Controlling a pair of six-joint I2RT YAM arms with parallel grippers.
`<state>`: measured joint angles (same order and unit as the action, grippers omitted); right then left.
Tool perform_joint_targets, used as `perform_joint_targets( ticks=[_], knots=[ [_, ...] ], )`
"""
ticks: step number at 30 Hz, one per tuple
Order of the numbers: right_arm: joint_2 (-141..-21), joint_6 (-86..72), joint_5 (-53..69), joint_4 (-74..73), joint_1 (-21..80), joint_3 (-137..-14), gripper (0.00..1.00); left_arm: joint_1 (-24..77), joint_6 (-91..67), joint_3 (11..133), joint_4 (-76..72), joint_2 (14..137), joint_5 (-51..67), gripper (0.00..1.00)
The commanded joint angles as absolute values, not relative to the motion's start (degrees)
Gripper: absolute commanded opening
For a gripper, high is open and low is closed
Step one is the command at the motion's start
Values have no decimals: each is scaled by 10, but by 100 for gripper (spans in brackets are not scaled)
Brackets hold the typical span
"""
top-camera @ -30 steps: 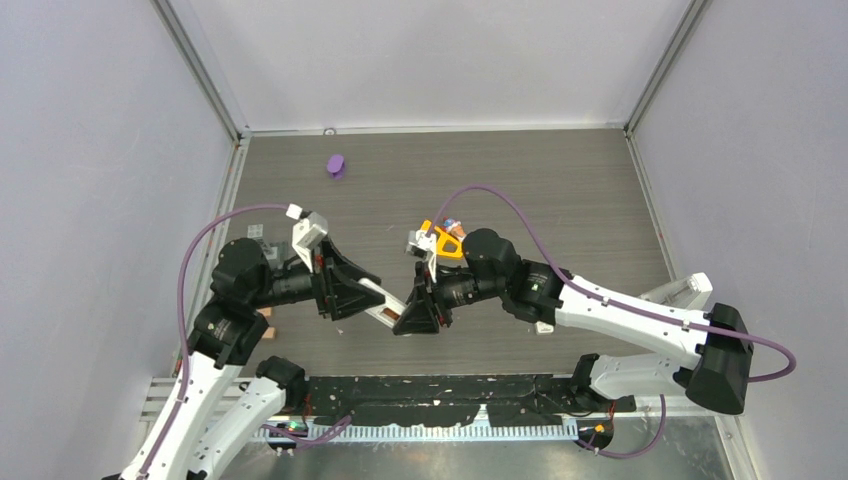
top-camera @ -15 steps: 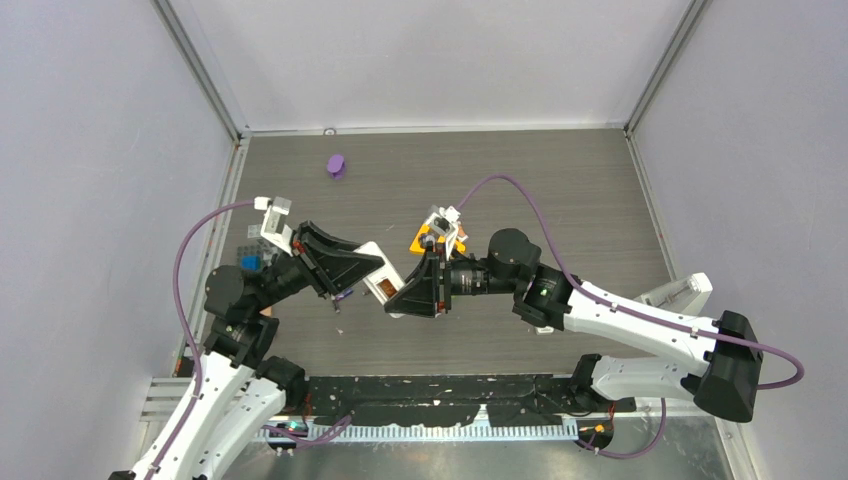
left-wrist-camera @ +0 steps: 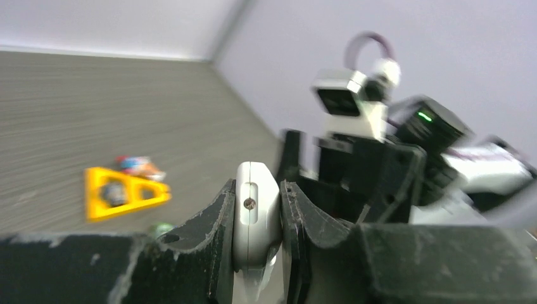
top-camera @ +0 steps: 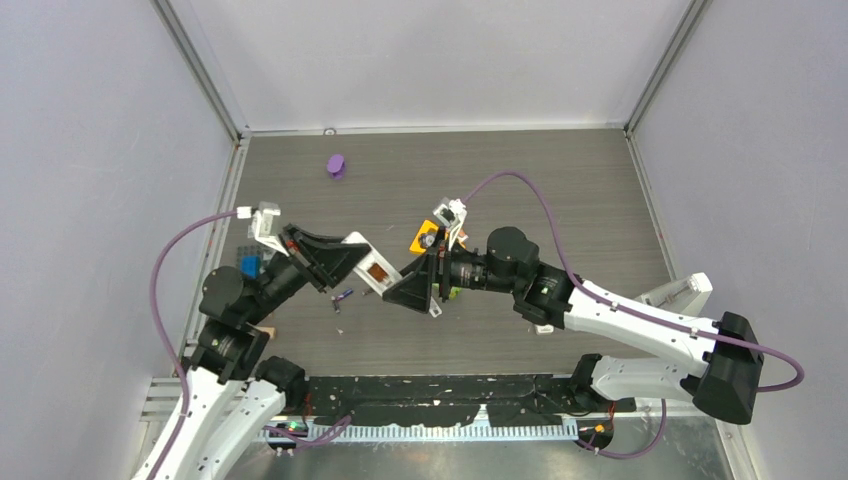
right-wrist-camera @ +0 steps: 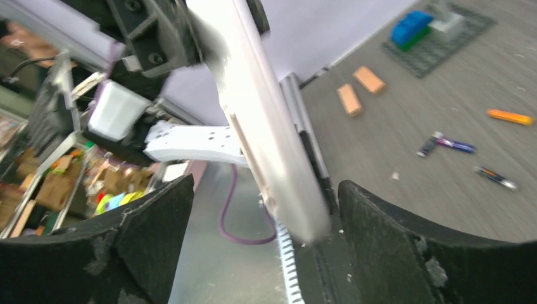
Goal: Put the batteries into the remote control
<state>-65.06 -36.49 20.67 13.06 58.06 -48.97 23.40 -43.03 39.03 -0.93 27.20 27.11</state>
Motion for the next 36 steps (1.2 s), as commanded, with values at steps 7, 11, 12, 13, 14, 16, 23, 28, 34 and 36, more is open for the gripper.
perform_joint_targets(
  ticks=[7,11,12,13,14,16,23,28,34,36],
  knots=[
    [-813,-421,-97,-125,580,-626,75,234,-300,450,304,181,-210,0],
    [-967,-547,-150,-229,589,-747,66,234,-295,438,315,158,-234,0],
    [-989,-566,-154,-263,590,-791,64,234,-295,437,318,155,-238,0],
    [-1028,-601,-156,-278,592,-811,60,234,-293,437,323,151,-239,0],
    [-1048,-616,-157,-307,592,-851,59,234,-292,438,327,149,-241,0],
    [-1099,-662,-168,-358,595,-910,57,234,-290,439,335,144,-248,0],
    [-1232,-773,-160,-501,601,-1063,51,234,-279,447,350,145,-278,0],
    [-1285,-811,-154,-539,612,-1110,51,234,-272,450,349,146,-281,0],
    [-1338,-828,-142,-566,616,-1165,47,234,-273,445,350,135,-284,0],
    [-1348,-831,-144,-568,615,-1172,47,234,-272,443,353,131,-284,0]
  ],
)
